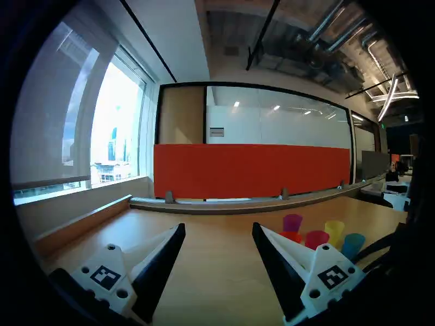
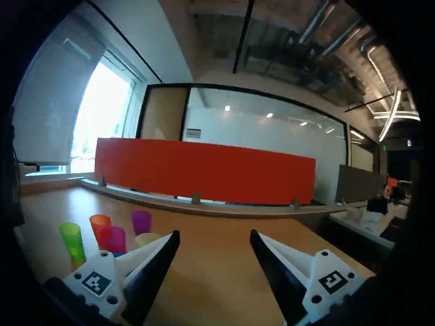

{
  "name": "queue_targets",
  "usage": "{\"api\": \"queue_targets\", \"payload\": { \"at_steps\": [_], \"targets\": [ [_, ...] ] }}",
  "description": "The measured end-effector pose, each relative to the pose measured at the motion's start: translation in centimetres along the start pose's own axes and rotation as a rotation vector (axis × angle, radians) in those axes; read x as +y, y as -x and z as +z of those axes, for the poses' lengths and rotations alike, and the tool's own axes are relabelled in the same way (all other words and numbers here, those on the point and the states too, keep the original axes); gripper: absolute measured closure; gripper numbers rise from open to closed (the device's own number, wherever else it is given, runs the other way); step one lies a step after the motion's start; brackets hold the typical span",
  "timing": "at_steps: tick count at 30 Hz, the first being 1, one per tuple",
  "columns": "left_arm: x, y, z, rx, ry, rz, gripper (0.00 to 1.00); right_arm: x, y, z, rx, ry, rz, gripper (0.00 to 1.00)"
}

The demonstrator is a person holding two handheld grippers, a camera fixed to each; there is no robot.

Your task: Pour water

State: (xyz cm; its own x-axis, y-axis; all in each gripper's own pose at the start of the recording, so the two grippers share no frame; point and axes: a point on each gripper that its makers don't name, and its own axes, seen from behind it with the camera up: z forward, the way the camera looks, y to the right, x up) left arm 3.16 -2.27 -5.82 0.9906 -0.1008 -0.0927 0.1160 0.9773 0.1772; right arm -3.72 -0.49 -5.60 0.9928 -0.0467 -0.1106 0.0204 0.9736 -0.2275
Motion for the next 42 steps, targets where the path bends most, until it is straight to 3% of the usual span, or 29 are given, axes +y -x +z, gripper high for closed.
{"api": "queue_targets", "payload": {
  "at_steps": [6,15,27,35,42],
  "targets": [
    [0.1,0.6,0.1,-0.018,-0.001,0.008,0.09,-0.1,0.1,-0.2,-0.001,0.016,-0.011,0.00],
    [0.2,1.2,0.4,-0.031,-0.008,0.030,0.09,-0.1,-0.7,0.2,0.012,0.029,0.027,0.00],
    [1.2,-0.2,0.5,0.056,-0.032,0.058,0.09,-0.6,-0.7,0.8,-0.031,0.020,0.066,0.00],
    [-0.3,2.2,1.0,0.041,-0.066,0.075,0.09,-0.3,-2.0,0.7,-0.036,0.039,0.018,0.00],
    [-1.4,4.4,1.8,0.021,-0.074,0.031,0.09,0.6,-2.1,0.6,-0.041,0.063,0.022,0.00]
  ]
}}
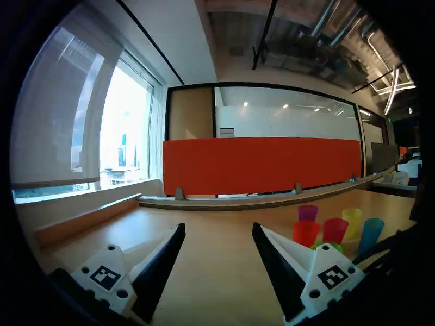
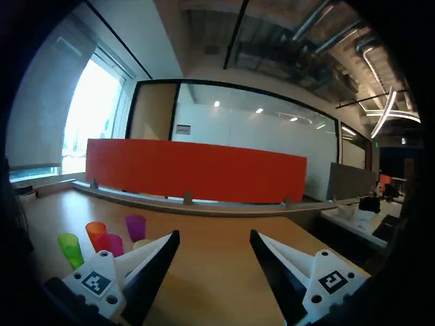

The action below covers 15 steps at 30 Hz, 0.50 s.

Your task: Pour water

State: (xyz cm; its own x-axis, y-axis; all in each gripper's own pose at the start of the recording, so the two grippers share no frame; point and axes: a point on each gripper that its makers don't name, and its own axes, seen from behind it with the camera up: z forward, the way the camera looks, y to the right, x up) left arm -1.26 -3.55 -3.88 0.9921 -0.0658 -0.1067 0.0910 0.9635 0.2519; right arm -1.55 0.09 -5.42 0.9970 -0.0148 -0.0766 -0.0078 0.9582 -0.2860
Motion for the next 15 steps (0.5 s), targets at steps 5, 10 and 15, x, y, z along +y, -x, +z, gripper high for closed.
{"api": "queue_targets", "payload": {
  "at_steps": [5,10,15],
  "targets": [
    [-0.3,0.9,0.5,-0.004,-0.003,-0.003,0.09,-0.1,0.4,-0.1,-0.008,-0.004,0.003,0.00],
    [-0.3,1.4,0.8,-0.004,-0.004,0.008,0.09,-0.4,0.4,0.0,-0.011,-0.008,-0.004,0.00],
    [-0.4,2.5,1.1,-0.019,-0.003,0.003,0.09,-0.5,0.4,0.2,-0.013,-0.011,-0.003,0.00]
  ]
}}
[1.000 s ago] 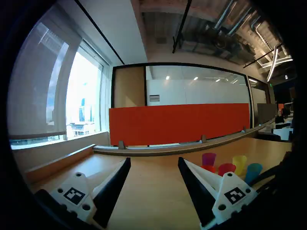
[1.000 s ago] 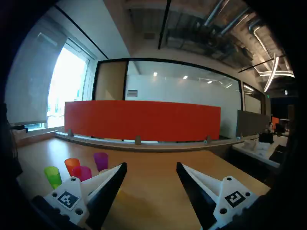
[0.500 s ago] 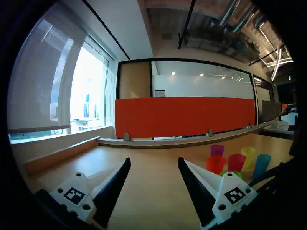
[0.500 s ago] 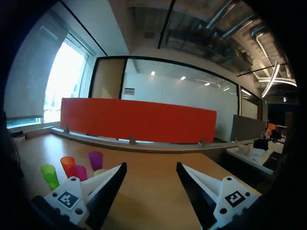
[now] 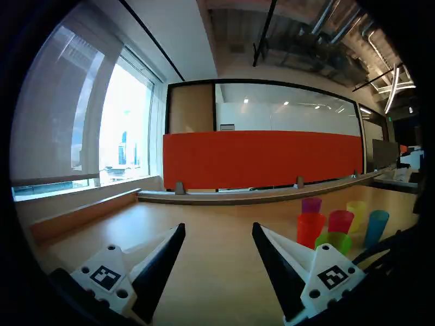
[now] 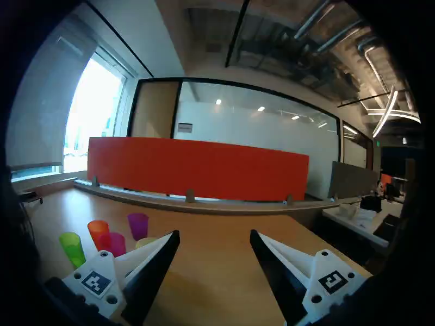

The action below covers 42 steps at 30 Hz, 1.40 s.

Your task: Pour water

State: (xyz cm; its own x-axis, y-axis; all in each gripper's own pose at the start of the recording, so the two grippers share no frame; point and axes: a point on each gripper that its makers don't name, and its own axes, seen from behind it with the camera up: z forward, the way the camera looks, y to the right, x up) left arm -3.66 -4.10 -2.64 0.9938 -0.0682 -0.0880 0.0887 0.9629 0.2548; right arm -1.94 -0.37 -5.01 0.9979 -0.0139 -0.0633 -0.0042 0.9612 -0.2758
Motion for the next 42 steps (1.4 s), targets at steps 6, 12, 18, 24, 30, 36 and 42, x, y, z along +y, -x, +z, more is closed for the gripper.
{"api": "queue_targets", "payload": {
  "at_steps": [6,12,18,24,30,36,42],
  "targets": [
    [-0.3,0.6,0.2,-0.017,-0.006,-0.012,0.09,0.1,0.4,0.1,-0.004,0.001,0.008,0.00],
    [-0.2,0.6,0.2,-0.014,-0.001,-0.017,0.09,0.1,0.4,0.1,-0.006,0.000,0.007,0.00],
    [-0.1,0.7,0.1,-0.014,0.007,-0.018,0.09,0.0,0.5,0.0,-0.005,-0.004,0.009,0.00],
    [0.1,0.9,0.0,-0.016,0.012,-0.017,0.09,0.3,0.6,-0.1,-0.003,-0.003,0.009,0.00],
    [0.1,0.9,0.0,-0.017,0.012,-0.017,0.09,0.6,0.4,-0.2,0.007,-0.004,0.011,0.00],
    [0.1,1.0,0.0,-0.017,0.012,-0.015,0.09,0.6,-0.3,-0.1,0.033,-0.006,0.009,0.00],
    [0.2,0.9,0.0,-0.017,0.012,-0.016,0.09,0.4,-0.5,0.4,0.064,-0.008,0.001,0.00]
  ]
}}
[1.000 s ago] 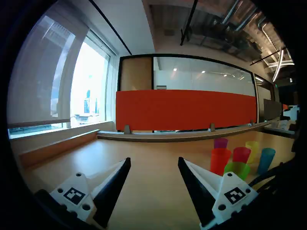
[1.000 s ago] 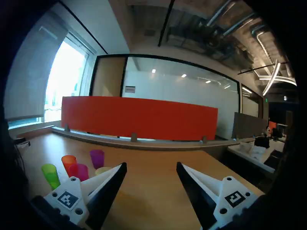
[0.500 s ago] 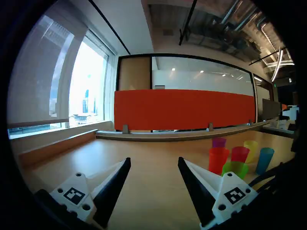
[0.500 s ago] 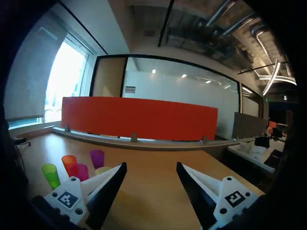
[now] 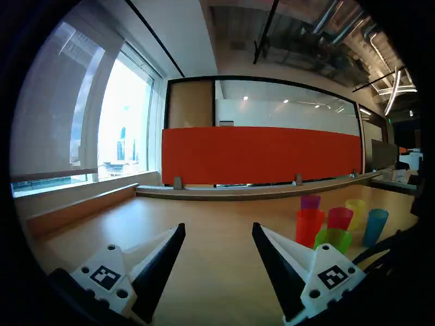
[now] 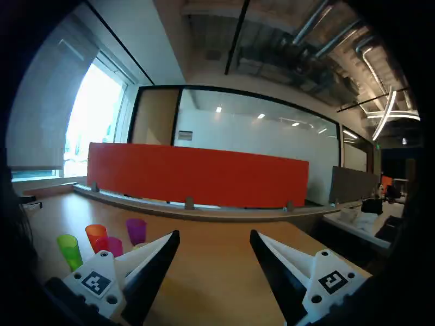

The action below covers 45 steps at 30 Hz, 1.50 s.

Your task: Pour water

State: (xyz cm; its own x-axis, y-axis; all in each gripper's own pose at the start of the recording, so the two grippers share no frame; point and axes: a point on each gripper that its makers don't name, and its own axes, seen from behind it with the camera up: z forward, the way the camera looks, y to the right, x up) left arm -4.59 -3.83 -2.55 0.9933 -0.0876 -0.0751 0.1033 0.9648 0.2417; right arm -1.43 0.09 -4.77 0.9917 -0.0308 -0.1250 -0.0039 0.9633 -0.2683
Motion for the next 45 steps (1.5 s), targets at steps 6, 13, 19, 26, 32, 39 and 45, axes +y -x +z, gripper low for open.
{"api": "queue_targets", "payload": {
  "at_steps": [6,13,19,26,32,39,45],
  "targets": [
    [0.0,0.0,0.0,0.000,0.000,-0.001,0.09,-0.5,-0.1,0.6,0.048,-0.016,-0.004,0.00],
    [0.0,0.0,0.1,0.000,0.000,0.000,0.09,-0.6,1.3,1.0,0.072,-0.044,0.065,0.00],
    [0.0,0.0,0.1,0.000,0.000,0.000,0.09,0.1,3.2,1.3,0.056,-0.042,0.137,0.00],
    [0.1,0.0,0.0,0.000,0.000,0.000,0.09,0.4,5.2,1.7,0.047,-0.031,0.124,0.00],
    [0.1,0.0,0.0,0.000,0.000,0.000,0.09,0.5,6.5,2.0,0.031,-0.026,0.098,0.00],
    [0.1,0.0,0.0,0.000,0.000,0.000,0.09,0.8,7.2,2.3,0.024,-0.020,0.092,0.00],
    [0.0,0.0,0.1,0.000,0.000,-0.001,0.09,0.9,7.7,2.3,0.009,-0.019,0.090,0.00]
  ]
}}
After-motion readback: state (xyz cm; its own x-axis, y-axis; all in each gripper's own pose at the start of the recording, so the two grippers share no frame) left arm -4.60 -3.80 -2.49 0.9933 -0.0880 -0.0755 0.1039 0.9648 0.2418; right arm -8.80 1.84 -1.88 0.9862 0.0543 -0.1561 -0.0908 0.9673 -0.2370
